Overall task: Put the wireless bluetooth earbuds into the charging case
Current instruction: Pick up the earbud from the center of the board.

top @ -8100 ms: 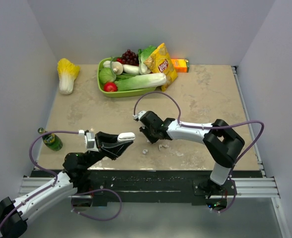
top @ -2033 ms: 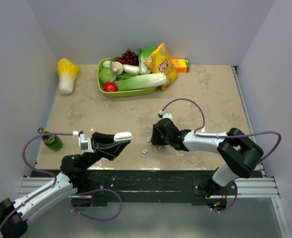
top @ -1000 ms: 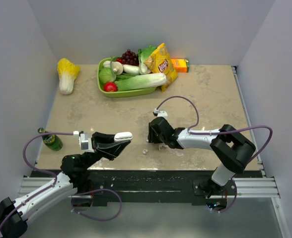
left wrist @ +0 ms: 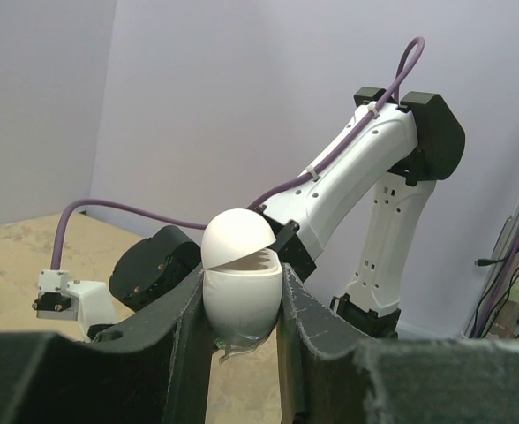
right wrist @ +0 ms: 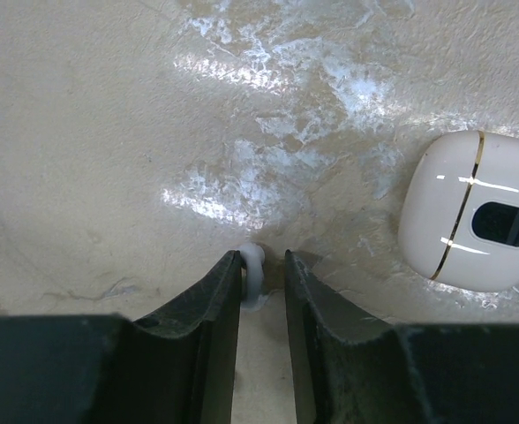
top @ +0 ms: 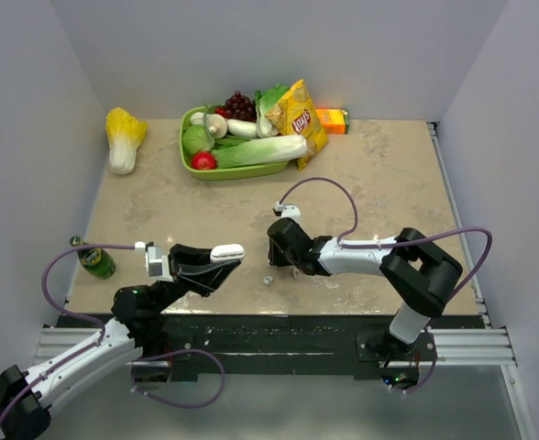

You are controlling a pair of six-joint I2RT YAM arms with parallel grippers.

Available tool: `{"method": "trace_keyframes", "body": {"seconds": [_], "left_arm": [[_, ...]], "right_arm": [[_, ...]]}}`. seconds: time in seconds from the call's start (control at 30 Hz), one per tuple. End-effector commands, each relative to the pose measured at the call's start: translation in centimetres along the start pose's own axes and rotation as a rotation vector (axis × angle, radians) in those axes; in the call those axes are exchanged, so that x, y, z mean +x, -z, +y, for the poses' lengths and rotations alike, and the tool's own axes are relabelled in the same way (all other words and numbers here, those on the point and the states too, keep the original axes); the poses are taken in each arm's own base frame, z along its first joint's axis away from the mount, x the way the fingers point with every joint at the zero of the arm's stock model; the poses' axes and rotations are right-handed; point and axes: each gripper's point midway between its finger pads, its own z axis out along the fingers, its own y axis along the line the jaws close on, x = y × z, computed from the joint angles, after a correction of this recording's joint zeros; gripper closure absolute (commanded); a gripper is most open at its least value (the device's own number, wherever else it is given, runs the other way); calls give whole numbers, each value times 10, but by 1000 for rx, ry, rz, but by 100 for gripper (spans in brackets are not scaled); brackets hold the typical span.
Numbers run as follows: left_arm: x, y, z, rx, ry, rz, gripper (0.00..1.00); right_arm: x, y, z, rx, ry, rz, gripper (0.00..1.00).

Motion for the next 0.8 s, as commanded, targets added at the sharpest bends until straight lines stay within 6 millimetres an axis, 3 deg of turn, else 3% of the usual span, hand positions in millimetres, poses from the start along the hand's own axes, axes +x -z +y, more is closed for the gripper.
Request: {"method": "trace_keyframes", "body": {"seconds": [0.0, 0.23, 0.4, 0.43, 0.5, 0.53, 0.63, 0.67, 0.73, 0.77], "left_arm": [[33, 23, 8, -13, 24, 46, 100], [33, 23, 8, -13, 24, 48, 100], [33, 22, 9, -22, 26, 49, 100], [32, 21, 10, -27, 25, 49, 100], [33, 21, 13, -40, 32, 50, 100], [33, 20, 14, -46, 32, 49, 100], [35, 18, 18, -62, 36, 56, 100], [39, 18, 20, -72, 43, 70, 100], [40, 16, 22, -78, 47, 75, 100], [45, 15, 24, -88, 56, 95, 100]], "right_arm": [[23, 2, -16, 62, 42, 82, 74], [19, 7, -12, 42, 32, 69, 99], [1, 31, -12, 30, 20, 13, 100], [-20, 48, -9, 10, 26, -54, 100], [-31, 68, -14, 10, 51, -93, 100], [-47, 93, -7, -48, 71, -145, 100], [-57, 133, 1, -126, 188, -180, 100], [-70, 161, 12, -188, 206, -233, 100], [-66, 188, 21, -255, 313, -234, 100], [-76, 215, 32, -329, 324, -277, 100]]}}
